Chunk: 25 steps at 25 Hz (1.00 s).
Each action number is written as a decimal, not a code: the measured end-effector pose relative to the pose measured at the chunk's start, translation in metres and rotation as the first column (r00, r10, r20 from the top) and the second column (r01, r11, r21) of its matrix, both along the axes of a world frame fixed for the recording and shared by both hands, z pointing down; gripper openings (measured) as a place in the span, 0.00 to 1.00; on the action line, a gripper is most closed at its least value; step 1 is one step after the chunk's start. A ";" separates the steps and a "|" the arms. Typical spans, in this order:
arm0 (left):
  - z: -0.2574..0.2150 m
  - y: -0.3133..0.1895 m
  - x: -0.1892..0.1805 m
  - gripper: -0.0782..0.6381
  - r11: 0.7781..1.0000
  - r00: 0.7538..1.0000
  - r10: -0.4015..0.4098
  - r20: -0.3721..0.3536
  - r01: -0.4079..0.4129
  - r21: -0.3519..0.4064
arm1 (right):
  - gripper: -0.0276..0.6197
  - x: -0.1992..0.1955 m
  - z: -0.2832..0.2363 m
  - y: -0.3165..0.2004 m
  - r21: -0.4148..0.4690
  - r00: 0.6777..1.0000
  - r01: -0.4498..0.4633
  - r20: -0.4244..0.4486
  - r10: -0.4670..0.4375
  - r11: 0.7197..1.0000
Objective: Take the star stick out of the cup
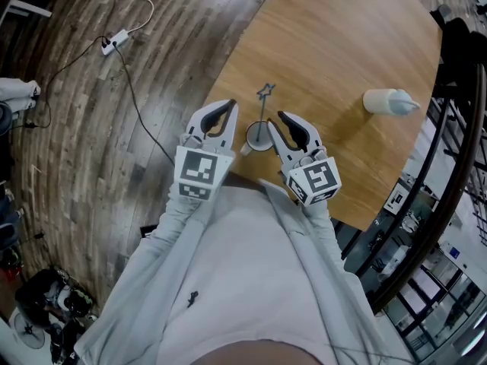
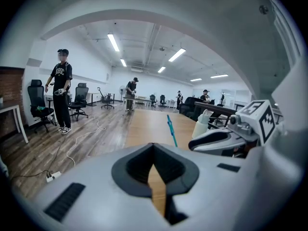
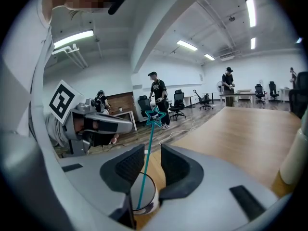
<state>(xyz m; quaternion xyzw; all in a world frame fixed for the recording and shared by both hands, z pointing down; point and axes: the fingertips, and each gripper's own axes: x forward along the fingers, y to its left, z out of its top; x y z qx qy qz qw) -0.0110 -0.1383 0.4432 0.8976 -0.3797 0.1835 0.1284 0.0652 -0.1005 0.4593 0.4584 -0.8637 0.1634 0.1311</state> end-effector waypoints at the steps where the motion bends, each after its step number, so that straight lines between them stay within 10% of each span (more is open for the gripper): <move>1: 0.001 0.002 -0.001 0.14 1.000 1.000 0.001 0.001 -0.001 -0.002 | 0.19 -0.003 0.006 0.001 -0.011 1.000 0.014 -0.013 -0.014 1.000; 25: 0.018 0.003 -0.027 0.14 0.998 0.999 -0.041 0.007 0.041 -0.038 | 0.27 -0.026 0.052 -0.010 -0.104 0.997 0.079 0.003 -0.079 0.991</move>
